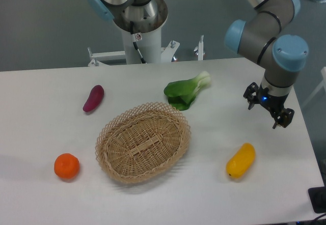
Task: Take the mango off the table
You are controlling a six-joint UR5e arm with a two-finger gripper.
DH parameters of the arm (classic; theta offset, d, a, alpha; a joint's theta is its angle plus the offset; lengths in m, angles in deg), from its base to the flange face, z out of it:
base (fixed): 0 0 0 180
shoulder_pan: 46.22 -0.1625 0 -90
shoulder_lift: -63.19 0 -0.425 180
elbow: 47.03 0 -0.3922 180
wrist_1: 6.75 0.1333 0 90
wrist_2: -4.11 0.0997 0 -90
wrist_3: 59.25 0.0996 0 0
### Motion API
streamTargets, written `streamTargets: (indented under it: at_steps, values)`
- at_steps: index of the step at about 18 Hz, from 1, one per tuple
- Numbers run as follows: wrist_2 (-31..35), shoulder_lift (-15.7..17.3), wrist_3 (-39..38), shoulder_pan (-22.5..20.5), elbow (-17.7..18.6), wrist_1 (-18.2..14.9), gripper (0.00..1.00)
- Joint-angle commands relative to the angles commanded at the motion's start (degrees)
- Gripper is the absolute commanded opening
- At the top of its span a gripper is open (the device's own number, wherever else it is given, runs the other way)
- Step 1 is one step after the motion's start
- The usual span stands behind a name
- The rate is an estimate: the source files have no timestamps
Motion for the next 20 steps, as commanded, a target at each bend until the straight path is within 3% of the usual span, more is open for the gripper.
streamTargets:
  at_steps: [10,17,20]
  values:
    - [-0.2,0.0,-1.6,0.1,0.0,1.1,1.0]
    - [-4.8,-0.8,-13.8,0.6,-0.3,2.0,1.0]
    - [-4.5,-3.0,-17.1,1.9,-1.8,2.0,1.0]
